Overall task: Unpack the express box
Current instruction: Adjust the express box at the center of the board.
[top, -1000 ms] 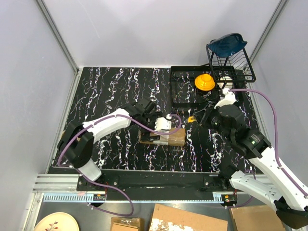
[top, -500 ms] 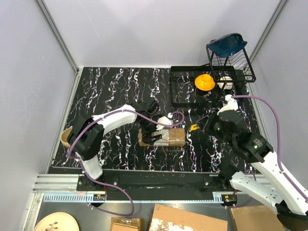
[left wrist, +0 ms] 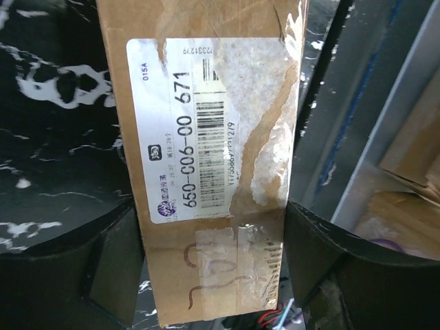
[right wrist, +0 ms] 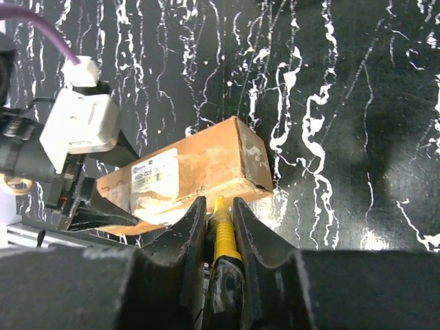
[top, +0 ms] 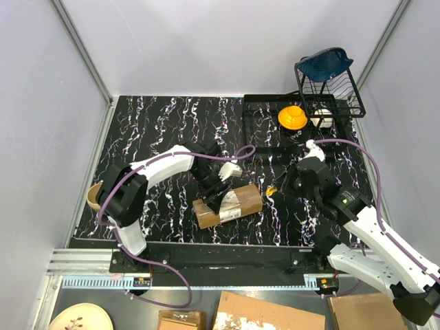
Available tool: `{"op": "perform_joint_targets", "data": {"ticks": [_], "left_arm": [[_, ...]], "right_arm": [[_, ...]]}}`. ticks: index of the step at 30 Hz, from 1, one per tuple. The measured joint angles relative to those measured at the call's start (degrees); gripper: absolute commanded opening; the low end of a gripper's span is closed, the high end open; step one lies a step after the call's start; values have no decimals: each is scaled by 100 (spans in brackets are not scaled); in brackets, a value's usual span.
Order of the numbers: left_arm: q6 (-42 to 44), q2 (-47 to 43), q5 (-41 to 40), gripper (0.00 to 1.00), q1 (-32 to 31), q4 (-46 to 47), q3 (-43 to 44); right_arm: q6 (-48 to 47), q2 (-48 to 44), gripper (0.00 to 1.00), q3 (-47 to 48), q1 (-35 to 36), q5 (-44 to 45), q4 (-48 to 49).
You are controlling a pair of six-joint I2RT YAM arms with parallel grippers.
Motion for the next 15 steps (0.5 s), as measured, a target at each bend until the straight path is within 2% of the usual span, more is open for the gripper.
{"op": "perform_joint_targets", "data": {"ticks": [5,9,15], "left_arm": [[-17,389,553,66,70,-411,83],[315,966,1102,70,175,-990,385],[997,1259,1145,76,291,-1576,809]], "right_arm": [[-323,-13,0,-17,-28,-275,365],[-822,94,0,90,-37,-575,599],[-1502,393,0,581,-37,-741,815]]}}
